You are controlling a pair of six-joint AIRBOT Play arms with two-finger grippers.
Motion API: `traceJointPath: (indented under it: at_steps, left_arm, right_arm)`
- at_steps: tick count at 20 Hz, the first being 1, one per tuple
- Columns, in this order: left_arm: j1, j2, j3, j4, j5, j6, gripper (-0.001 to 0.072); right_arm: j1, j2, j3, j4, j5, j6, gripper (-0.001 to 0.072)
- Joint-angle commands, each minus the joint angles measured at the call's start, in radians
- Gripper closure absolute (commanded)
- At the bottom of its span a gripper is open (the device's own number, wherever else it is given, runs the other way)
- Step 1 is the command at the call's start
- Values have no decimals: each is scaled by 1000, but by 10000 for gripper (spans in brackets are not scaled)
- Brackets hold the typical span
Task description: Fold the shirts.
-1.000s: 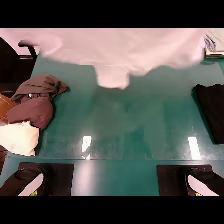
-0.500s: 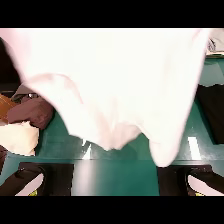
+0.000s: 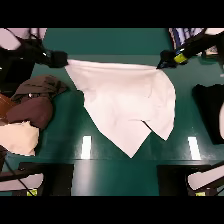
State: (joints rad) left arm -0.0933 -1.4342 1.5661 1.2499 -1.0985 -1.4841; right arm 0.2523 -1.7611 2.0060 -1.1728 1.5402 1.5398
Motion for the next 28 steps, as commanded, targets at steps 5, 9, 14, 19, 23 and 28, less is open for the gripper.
traceJointPath:
  at_steps: [5,9,14,19,23,28]
  left_arm:
    - [1,-145,2,-8,46,-10,167]
    - [11,-84,-23,-14,-130,-11,167]
    - [10,189,-538,-180,-49,-27,167]
    - [-114,388,-985,-433,154,-27,168]
    - [-332,383,-1050,-472,302,-74,168]
    - [-469,342,-1050,-484,466,-218,168]
  right_arm:
    - [-34,-111,1,98,-79,-38,262]
    - [-91,-12,-51,159,14,-77,276]
    - [-114,276,-420,161,-68,-95,281]
    - [-113,462,-662,161,-199,-94,281]
    - [-113,509,-705,162,-203,-93,280]
    - [-113,550,-710,161,-203,-93,280]
